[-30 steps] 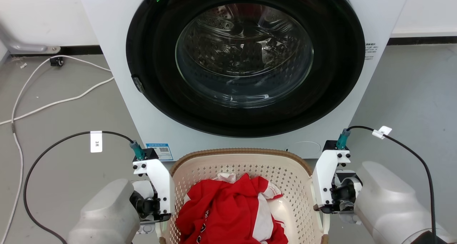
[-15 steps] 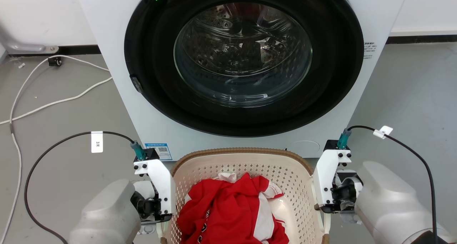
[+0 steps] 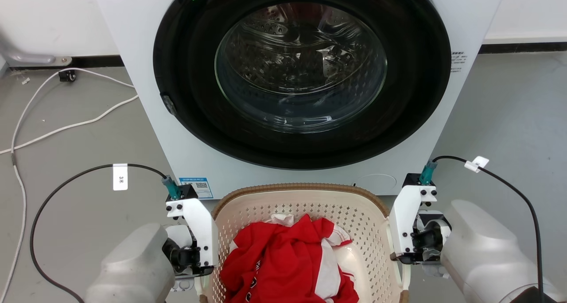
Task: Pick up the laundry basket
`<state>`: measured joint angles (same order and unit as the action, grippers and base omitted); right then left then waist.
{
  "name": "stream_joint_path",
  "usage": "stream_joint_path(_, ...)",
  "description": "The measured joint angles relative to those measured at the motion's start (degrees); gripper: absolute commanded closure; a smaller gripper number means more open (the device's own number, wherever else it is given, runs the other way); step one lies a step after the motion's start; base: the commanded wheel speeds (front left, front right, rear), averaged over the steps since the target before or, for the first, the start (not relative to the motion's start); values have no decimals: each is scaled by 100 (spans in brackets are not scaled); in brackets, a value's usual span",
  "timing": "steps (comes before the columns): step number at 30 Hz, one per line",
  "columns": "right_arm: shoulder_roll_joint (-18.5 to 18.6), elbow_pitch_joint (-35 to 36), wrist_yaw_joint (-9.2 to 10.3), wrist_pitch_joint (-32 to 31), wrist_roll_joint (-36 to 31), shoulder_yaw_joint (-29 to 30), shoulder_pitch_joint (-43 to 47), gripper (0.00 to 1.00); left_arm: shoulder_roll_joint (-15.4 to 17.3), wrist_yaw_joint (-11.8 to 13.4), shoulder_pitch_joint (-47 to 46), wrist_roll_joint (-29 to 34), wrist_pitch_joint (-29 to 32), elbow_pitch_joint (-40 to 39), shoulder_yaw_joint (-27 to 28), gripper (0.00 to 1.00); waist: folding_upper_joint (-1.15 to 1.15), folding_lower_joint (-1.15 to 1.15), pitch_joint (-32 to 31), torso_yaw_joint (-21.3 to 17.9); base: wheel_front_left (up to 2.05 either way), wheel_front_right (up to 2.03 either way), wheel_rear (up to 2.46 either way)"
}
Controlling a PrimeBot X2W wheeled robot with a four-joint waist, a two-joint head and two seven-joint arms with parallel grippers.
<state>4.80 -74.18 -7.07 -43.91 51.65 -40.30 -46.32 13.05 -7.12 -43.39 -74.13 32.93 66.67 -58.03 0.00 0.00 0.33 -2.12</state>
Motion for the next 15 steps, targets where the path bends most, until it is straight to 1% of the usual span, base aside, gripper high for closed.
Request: stream_joint_path(15, -2, 0, 0, -23, -74, 98, 28, 100, -7, 1, 1, -78, -41, 12, -85, 100, 0, 0, 4, 12, 0, 0, 0)
